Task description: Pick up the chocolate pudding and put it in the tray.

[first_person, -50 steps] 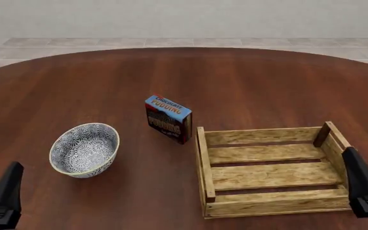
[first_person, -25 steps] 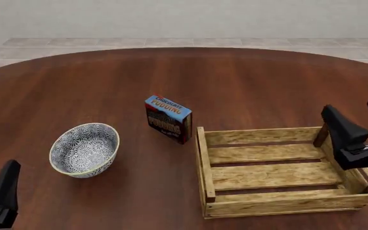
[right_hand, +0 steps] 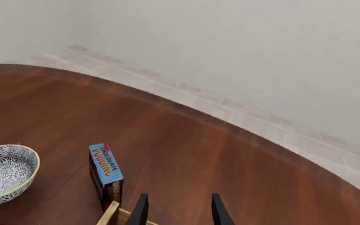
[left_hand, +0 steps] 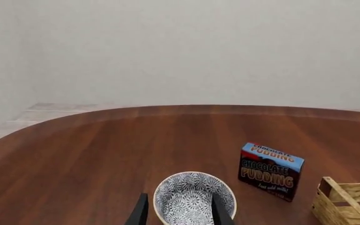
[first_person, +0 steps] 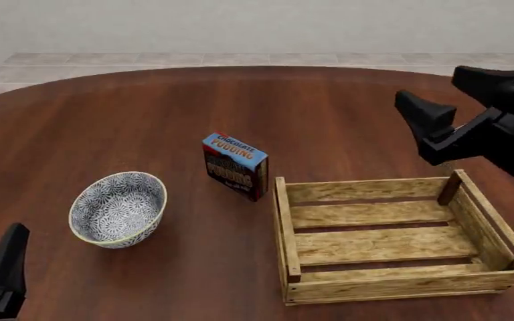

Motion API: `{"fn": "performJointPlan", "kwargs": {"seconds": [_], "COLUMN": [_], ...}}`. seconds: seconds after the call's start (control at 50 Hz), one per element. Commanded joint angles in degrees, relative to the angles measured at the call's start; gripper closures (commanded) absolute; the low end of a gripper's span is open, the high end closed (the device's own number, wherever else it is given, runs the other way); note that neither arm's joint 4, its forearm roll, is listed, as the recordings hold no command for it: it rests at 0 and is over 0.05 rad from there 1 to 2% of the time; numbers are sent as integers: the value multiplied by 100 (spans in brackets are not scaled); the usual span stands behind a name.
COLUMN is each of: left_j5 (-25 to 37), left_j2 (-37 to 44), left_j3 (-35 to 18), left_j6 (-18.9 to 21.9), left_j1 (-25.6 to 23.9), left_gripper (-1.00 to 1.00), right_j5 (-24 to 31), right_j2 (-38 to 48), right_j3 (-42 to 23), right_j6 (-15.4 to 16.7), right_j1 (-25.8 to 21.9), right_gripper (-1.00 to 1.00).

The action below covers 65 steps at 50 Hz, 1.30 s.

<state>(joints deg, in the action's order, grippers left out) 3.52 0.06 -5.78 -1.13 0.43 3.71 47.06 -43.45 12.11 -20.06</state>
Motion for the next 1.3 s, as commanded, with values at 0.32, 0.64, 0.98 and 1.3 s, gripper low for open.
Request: {"fn": "performJointPlan", "kwargs": {"seconds": [0.32,0.64,0.98,1.3], "left_j5": [56,-13,4,-6], "left_j2": [-3,1,0,-3], "left_j3": [-100,-21,-34,-60], "left_j6": [-19,-27,-36,-19], "left_j1": [-17,1,29,21], "left_gripper": [-100,-100,-100,-100], "right_j5": [1390,2145,2337,2824], "right_j2": [1587,2651,3404,4230], "right_j3": [-2263,-3486,-4194,-5037], "right_j6": [203,253,434,471], "right_j1": [-638,-1007,-1222,-1430], "right_gripper": [-100,-100,-100,-100]}}
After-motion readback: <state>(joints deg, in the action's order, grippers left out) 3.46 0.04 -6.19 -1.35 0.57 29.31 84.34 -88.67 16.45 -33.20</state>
